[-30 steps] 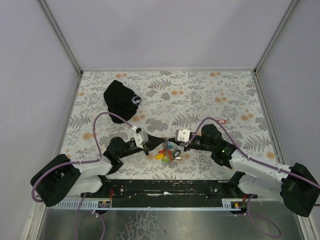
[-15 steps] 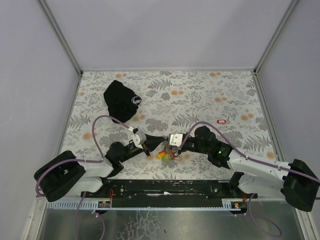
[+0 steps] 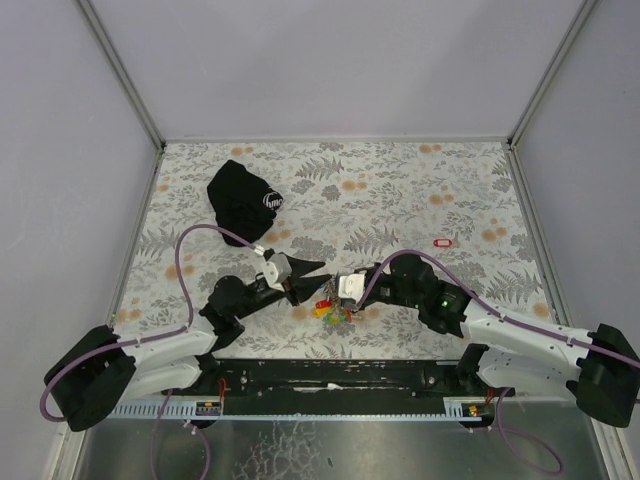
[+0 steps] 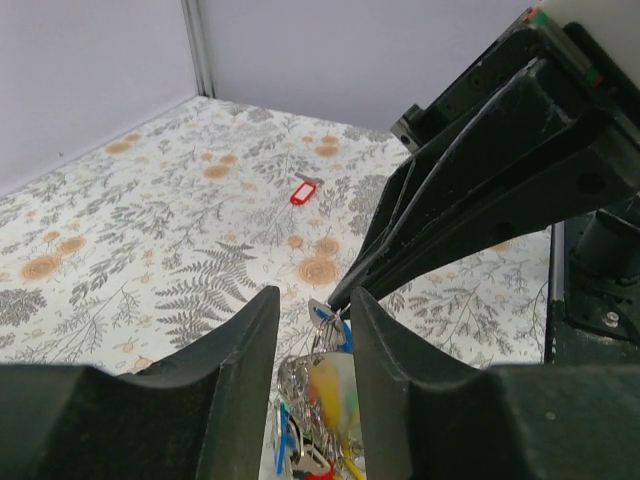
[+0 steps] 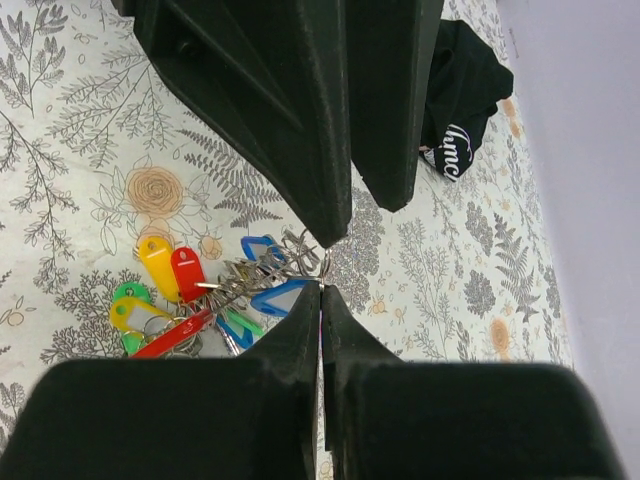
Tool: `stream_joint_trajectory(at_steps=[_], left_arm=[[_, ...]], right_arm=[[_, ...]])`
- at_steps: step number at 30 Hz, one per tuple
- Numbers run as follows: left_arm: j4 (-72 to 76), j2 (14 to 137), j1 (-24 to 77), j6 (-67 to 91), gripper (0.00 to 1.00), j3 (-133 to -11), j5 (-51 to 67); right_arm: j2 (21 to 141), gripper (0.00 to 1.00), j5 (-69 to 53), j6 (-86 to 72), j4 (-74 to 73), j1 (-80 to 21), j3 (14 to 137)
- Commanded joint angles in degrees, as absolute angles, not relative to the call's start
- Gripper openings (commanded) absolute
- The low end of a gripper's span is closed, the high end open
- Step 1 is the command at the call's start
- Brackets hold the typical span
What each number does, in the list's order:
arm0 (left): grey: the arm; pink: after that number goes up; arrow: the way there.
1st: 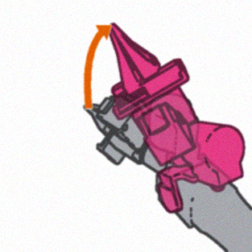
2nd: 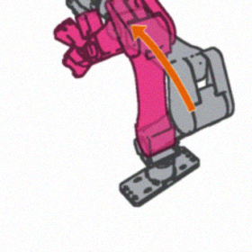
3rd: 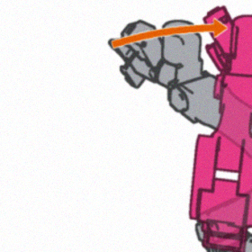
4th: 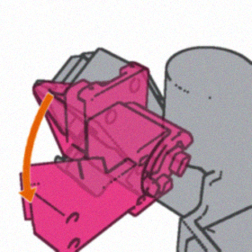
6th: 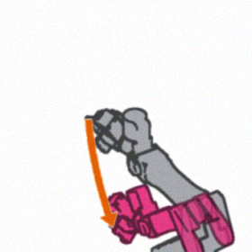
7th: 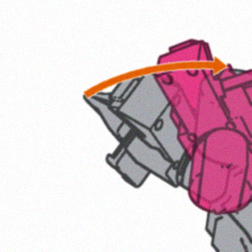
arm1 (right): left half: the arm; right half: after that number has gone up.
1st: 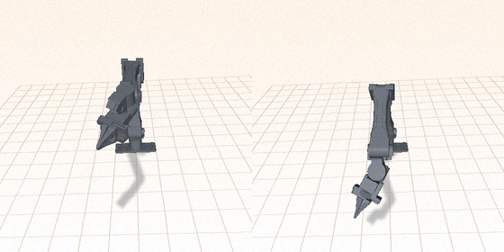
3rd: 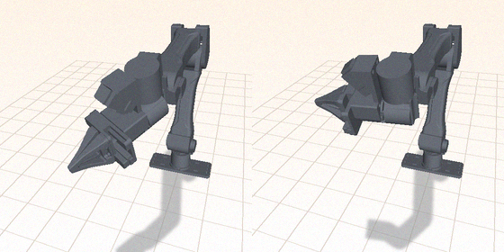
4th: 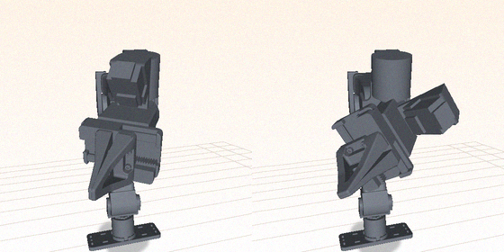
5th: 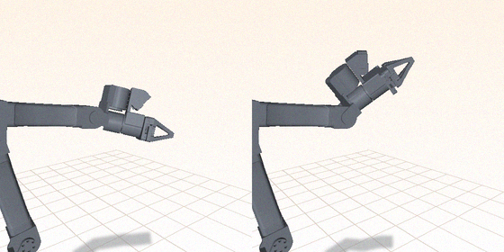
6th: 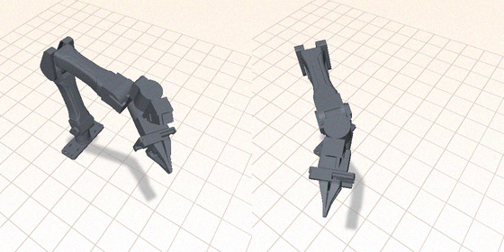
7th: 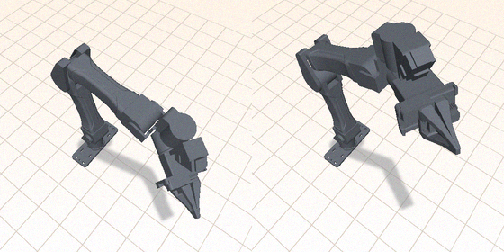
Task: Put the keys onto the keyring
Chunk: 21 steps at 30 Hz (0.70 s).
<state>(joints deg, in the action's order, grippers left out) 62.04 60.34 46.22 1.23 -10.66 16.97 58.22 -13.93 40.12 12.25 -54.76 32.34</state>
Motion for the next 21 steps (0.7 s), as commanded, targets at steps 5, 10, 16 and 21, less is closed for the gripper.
stream_joint_trajectory(at_steps=[5, 10, 16, 21], left_arm=[[45.9, 57.8, 45.4, -6.7, 0.36, -14.9, 21.3], [42.9, 60.1, 43.2, -8.4, 0.35, -17.6, 27.7], [41.9, 61.5, 42.1, -8.9, 0.24, -19.4, 31.7], [40.0, 63.1, 41.9, -9.7, 0.18, -21.1, 34.3]], right_arm=[[56.9, 0.00, -13.3, 43.9, 11.6, -55.3, 35.8], [56.8, 0.00, -13.5, 44.7, 10.4, -55.3, 36.0], [56.4, 0.00, -14.1, 45.1, 10.2, -55.3, 35.9], [56.5, 0.00, -14.5, 45.3, 10.0, -55.3, 36.2]])
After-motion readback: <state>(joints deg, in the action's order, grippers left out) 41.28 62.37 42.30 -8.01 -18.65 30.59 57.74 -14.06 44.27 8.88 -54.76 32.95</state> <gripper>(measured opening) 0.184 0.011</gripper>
